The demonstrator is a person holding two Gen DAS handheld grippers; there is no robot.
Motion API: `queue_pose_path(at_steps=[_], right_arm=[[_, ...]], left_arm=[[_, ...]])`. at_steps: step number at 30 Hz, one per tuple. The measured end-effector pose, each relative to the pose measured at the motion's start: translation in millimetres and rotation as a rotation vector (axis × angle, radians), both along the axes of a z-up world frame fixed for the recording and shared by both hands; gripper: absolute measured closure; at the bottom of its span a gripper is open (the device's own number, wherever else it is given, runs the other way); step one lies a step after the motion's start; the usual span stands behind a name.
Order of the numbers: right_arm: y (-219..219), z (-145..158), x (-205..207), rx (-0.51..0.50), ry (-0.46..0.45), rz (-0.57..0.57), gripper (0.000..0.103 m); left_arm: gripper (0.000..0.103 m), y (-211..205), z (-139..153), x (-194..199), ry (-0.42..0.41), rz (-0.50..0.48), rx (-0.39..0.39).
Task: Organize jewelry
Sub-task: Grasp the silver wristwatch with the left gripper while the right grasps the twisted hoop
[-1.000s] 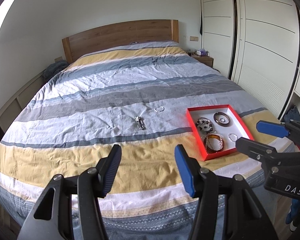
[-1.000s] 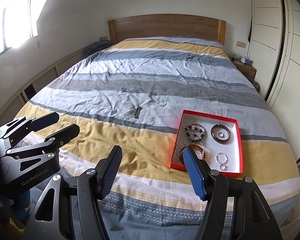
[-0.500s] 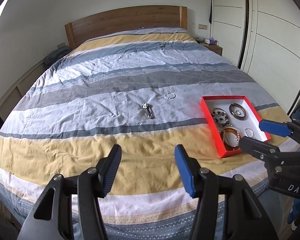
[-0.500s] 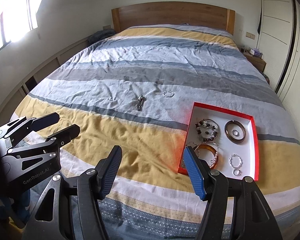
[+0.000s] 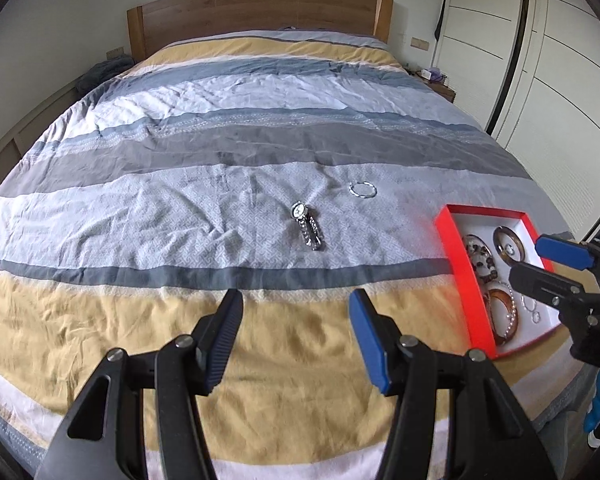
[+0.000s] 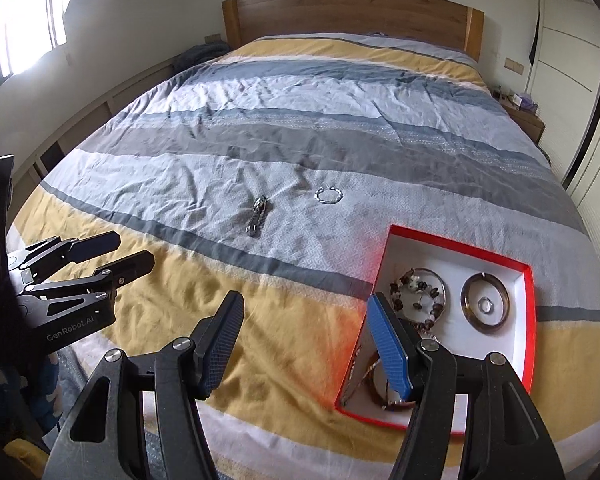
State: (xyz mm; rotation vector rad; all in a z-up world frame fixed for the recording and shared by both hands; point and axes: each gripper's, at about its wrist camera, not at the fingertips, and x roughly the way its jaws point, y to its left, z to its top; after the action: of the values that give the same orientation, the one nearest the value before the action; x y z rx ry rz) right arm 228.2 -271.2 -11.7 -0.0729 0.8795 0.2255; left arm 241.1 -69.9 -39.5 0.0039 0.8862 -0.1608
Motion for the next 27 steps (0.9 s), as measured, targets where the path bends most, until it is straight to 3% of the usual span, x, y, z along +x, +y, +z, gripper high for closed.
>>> queue_pose_path(at_steps=[9, 21, 27], right_arm=[[-10.3, -16.1, 82.0, 0.009, 0.005, -0.025, 0.04], [-3.1, -63.3, 175.3, 0.018, 0.07, -0.051, 0.041], [5.3, -87.8, 204.8, 0.026, 0.107, -0.06, 0.042]], left_arm=[[0.05, -3.4, -42.0, 84.2, 0.079, -0.019, -0.101], [0.052, -29.4, -106.8, 164.2, 0.113, 0.011, 0.005], [0.089, -19.1, -115.7, 167.9, 0.063, 0.048, 0.013]])
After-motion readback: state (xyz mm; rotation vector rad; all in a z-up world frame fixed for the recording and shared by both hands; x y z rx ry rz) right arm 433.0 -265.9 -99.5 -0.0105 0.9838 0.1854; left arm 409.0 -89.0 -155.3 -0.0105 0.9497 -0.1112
